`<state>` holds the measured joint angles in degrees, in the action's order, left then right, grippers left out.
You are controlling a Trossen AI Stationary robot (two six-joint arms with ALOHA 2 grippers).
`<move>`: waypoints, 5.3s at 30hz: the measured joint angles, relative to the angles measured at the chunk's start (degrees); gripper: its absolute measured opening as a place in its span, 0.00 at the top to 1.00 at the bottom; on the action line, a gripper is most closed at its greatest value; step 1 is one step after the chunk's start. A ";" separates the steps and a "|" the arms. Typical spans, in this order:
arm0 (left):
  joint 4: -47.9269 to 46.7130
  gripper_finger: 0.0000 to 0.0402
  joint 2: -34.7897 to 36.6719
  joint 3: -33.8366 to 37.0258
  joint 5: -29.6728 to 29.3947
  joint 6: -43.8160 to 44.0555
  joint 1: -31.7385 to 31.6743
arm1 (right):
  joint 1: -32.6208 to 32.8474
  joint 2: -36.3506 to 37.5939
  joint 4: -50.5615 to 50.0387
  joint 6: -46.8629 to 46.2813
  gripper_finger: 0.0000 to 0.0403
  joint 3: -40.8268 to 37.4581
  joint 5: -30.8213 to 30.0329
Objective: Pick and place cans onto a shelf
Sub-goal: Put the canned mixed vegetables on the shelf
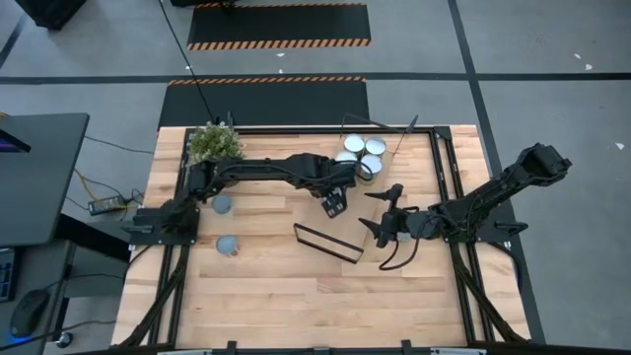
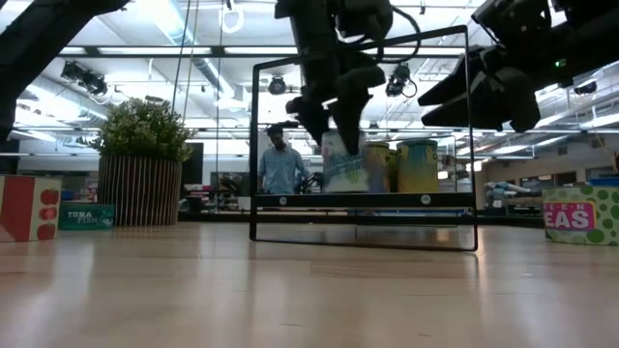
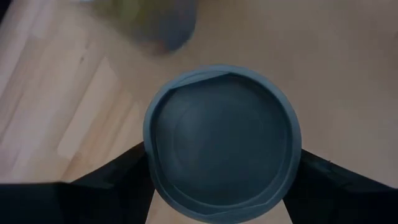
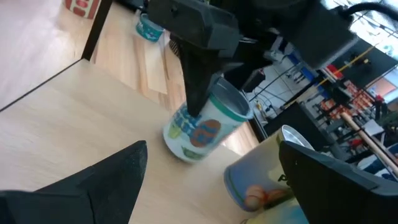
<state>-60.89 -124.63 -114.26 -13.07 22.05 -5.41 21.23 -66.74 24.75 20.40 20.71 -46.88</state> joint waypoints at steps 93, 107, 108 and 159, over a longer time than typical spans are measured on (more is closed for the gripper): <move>-10.42 0.04 -0.21 -8.64 -5.15 -24.61 5.76 | 0.07 -0.07 -2.60 -3.14 0.08 0.00 0.07; -14.23 0.04 -0.21 -8.64 -4.52 -29.96 5.96 | 0.07 -0.07 -2.62 -3.16 0.08 0.00 0.07; -14.20 0.05 -0.21 -8.64 -4.52 -31.05 6.02 | 0.07 -0.07 -2.62 -3.16 0.08 0.00 0.07; -5.00 0.60 -0.27 -4.13 8.05 -37.40 0.70 | 0.09 -0.07 -2.60 -3.32 0.08 0.00 0.51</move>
<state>-65.89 -124.90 -118.39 -5.02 -15.35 -4.71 21.32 -66.81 22.15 17.08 20.71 -46.37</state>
